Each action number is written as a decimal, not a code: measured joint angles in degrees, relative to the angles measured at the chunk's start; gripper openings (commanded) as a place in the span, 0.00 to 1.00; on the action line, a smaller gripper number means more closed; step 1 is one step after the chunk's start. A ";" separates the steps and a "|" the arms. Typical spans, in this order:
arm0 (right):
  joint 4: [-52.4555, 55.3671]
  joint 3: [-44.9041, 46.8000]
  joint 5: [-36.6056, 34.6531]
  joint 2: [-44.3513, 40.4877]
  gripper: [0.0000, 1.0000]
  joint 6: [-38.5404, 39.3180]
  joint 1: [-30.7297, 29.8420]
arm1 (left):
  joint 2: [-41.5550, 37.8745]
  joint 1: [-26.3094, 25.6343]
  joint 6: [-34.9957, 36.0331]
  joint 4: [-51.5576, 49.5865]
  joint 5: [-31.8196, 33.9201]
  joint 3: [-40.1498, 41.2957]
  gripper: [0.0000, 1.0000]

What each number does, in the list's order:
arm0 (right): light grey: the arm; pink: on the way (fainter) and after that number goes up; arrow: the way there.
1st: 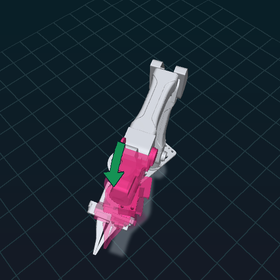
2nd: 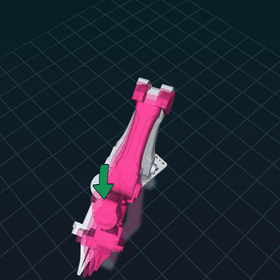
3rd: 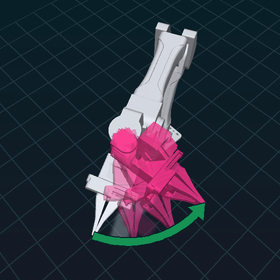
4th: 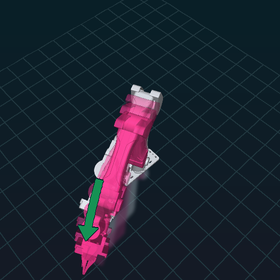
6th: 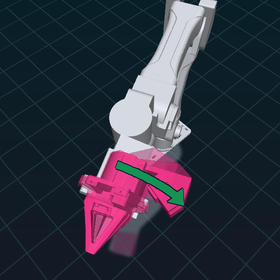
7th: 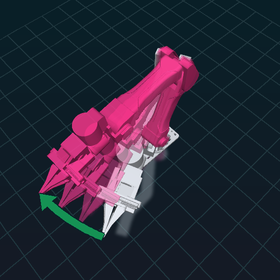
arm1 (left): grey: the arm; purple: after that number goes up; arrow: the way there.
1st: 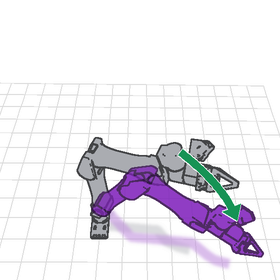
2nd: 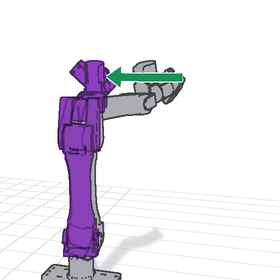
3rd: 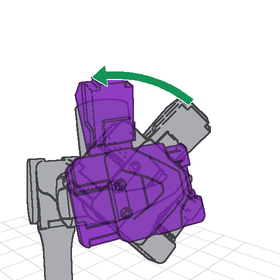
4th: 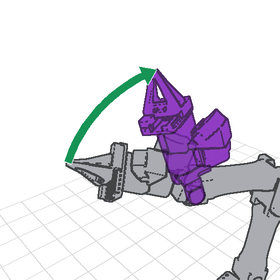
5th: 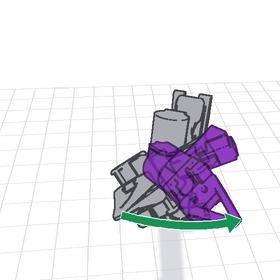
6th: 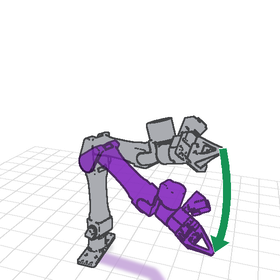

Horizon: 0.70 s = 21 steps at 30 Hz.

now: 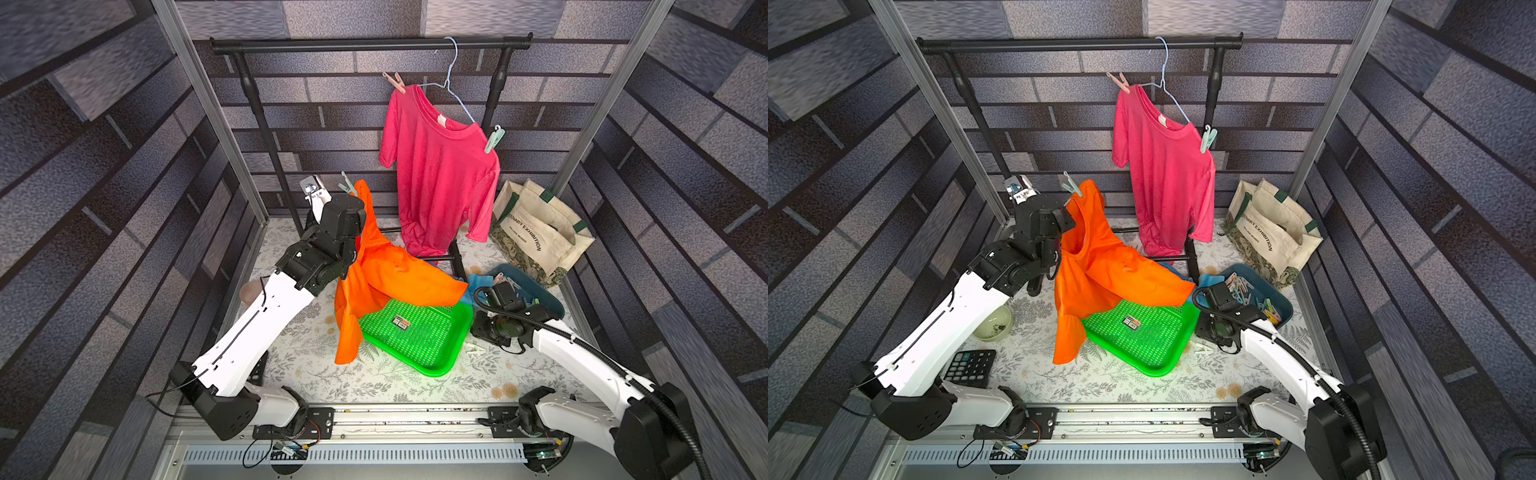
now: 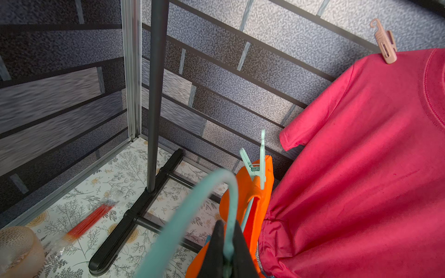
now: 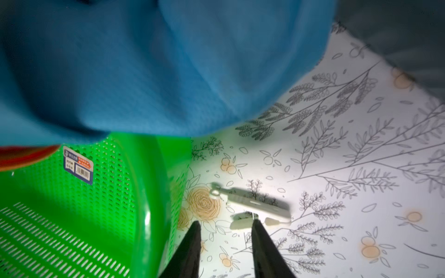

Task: Use clothespins to secure the t-shirt on both sides of the hanger
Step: Adjust the clothespin at the center of the board.

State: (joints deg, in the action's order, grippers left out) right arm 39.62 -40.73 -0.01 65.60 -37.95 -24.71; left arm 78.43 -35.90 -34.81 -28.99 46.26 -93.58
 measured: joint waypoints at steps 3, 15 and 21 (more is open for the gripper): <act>0.39 -0.94 -1.70 4.98 0.42 2.67 0.44 | 0.00 0.00 0.00 -0.02 0.00 0.00 0.05; -1.09 1.36 -2.71 11.54 0.00 5.03 5.18 | -0.70 0.37 0.02 -0.22 0.02 0.15 0.07; -2.29 5.88 0.79 8.85 0.00 4.13 5.25 | -0.76 0.76 0.02 -0.20 0.00 0.15 0.07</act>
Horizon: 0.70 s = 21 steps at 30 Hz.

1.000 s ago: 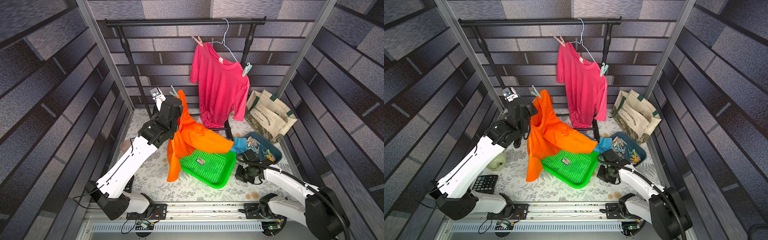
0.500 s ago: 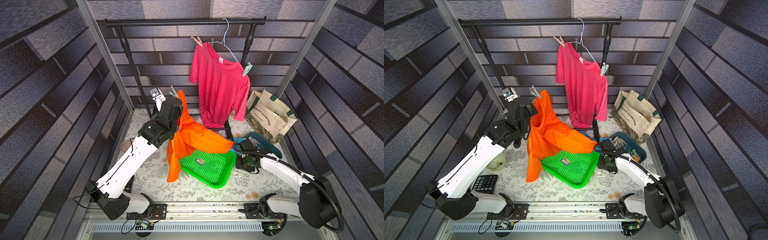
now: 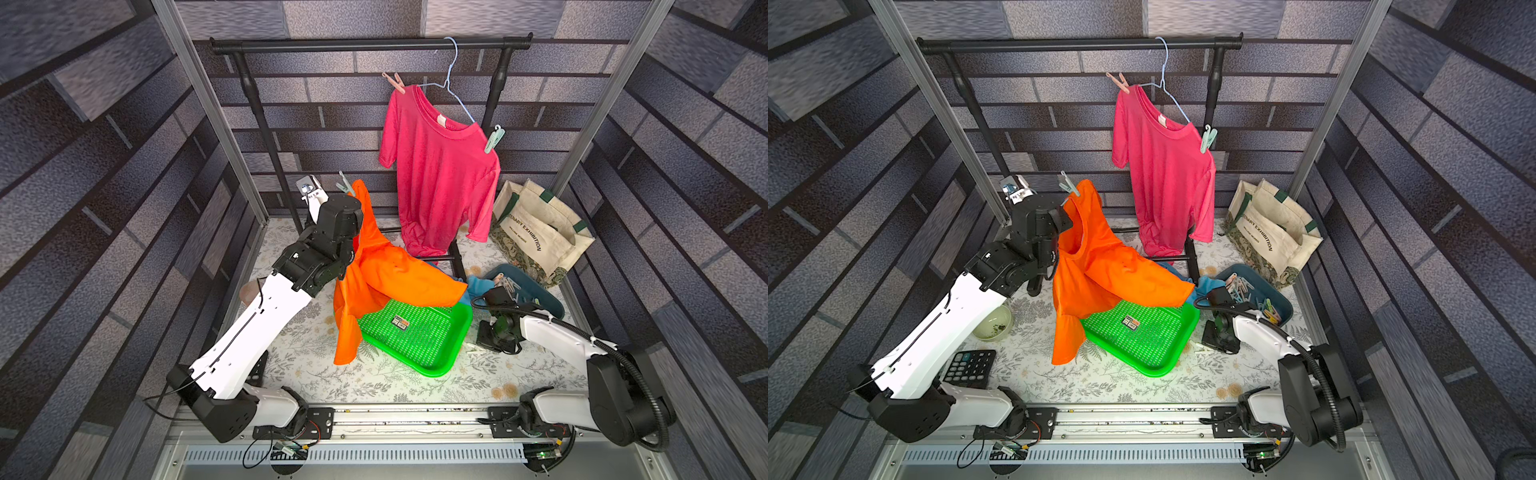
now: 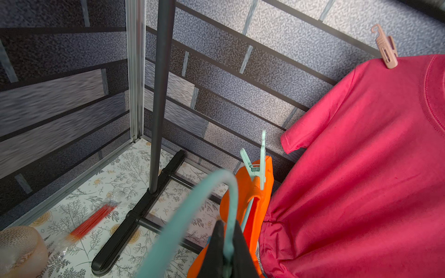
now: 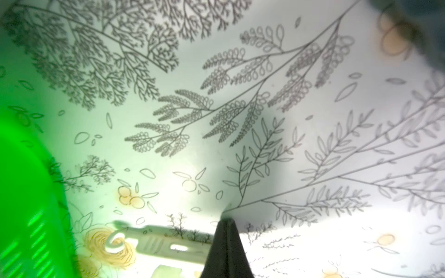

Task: Use clothespins to secure the t-shirt on both sides of the hanger
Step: Adjust the clothespin at the center of the board, then open the clothespin, then pick up the clothespin from the center of the board.

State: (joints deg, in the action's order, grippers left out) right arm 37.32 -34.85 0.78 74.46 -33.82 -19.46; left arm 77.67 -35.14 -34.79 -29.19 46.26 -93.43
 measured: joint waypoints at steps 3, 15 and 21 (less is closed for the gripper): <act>-0.22 1.90 3.21 -2.54 0.00 -0.94 -0.02 | 0.00 0.09 0.02 0.00 0.00 0.00 0.07; 7.17 1.22 8.96 -10.58 0.58 -3.78 -1.31 | 0.02 0.11 0.02 0.00 0.00 -0.02 0.07; 4.81 -0.28 8.96 -6.38 0.70 -4.57 -1.57 | 0.02 0.11 0.02 0.00 0.00 -0.02 0.07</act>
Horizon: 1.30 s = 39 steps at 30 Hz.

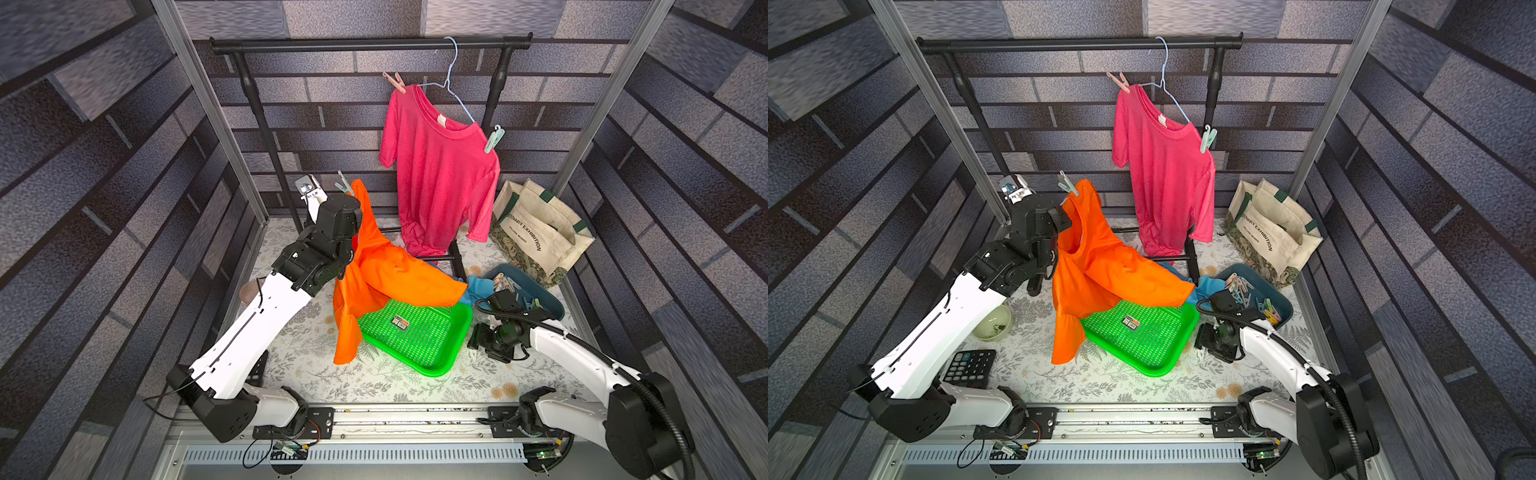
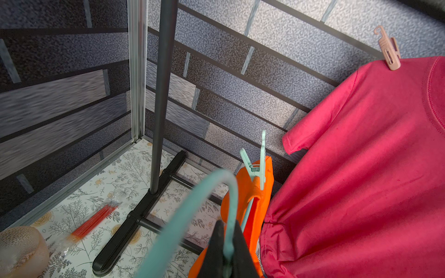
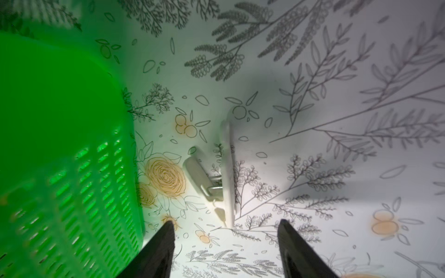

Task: Use clothespins to secure the t-shirt on both sides of the hanger
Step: Pick up the clothespin from the center of the board.

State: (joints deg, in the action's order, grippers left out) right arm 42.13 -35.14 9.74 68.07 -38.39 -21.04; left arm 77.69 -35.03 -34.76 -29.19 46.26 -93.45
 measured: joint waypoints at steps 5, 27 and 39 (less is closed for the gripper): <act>-1.99 -0.70 -0.42 4.33 0.56 0.17 -0.37 | 0.00 0.00 0.00 0.00 0.00 0.00 0.07; -4.44 -3.69 -8.41 11.04 0.25 3.06 -1.36 | 1.22 -0.02 -0.26 -0.31 0.02 -0.81 0.05; -3.34 -3.78 -8.68 -2.23 0.00 2.51 -1.36 | 2.69 -0.02 -3.06 -2.34 2.40 -2.34 0.02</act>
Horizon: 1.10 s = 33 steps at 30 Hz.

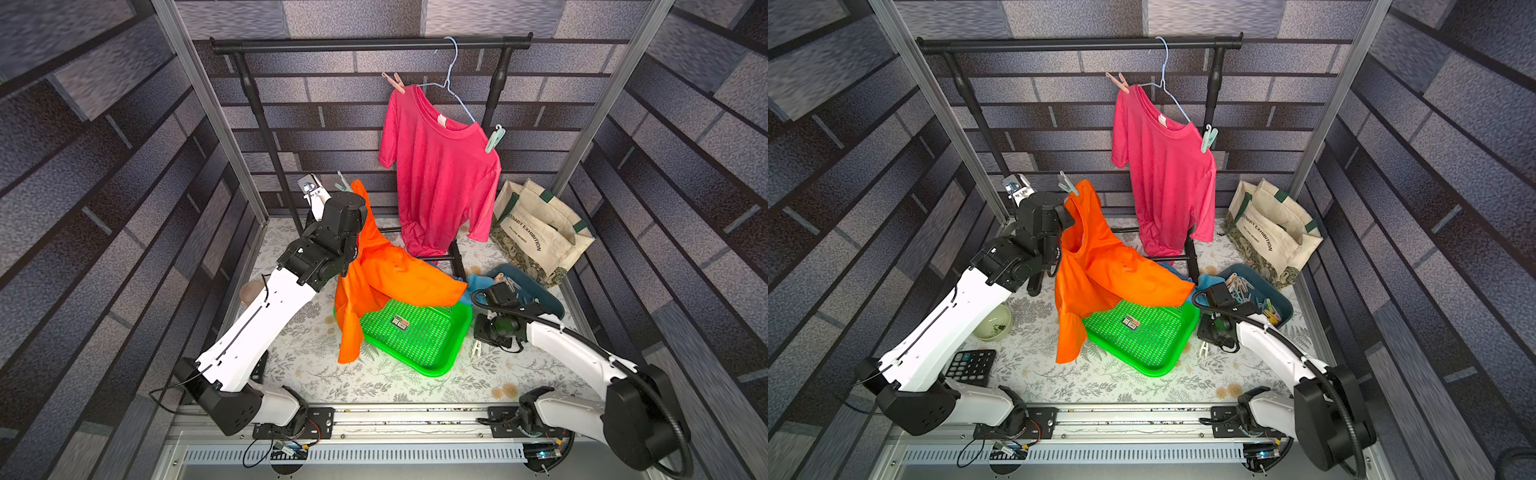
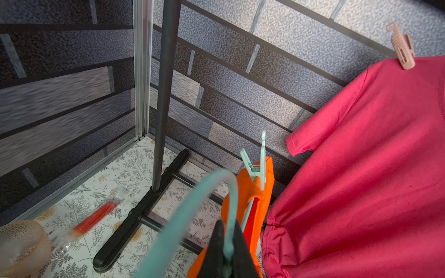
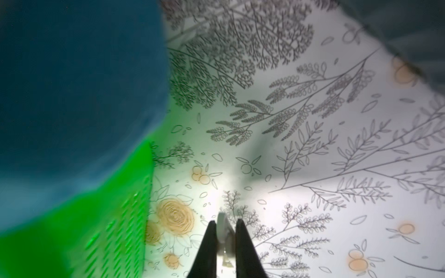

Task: Use clothespins to secure the t-shirt on both sides of the hanger
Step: Pick up the clothespin from the center of the board, then clamp the T-shirt on the hanger.

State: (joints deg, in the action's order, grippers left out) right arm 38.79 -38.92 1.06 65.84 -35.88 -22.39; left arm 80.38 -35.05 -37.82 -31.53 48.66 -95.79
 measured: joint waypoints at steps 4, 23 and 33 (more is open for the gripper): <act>1.49 -3.85 -1.75 -7.32 0.00 0.72 0.00 | 0.66 0.00 -2.97 -1.42 2.38 -0.37 0.01; -11.34 -19.47 -5.90 -15.02 0.00 5.05 -17.44 | 7.45 -0.11 -18.88 -12.72 11.08 -8.41 0.00; -35.26 -23.91 -11.65 -4.72 0.00 10.99 -32.98 | 10.08 -0.39 -22.27 -17.44 11.43 -12.44 0.00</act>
State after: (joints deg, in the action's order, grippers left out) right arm 3.53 -62.83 -10.59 61.12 -24.88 -55.37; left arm 90.45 -35.44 -60.10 -48.97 60.10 -108.22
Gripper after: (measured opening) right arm 0.126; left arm 0.083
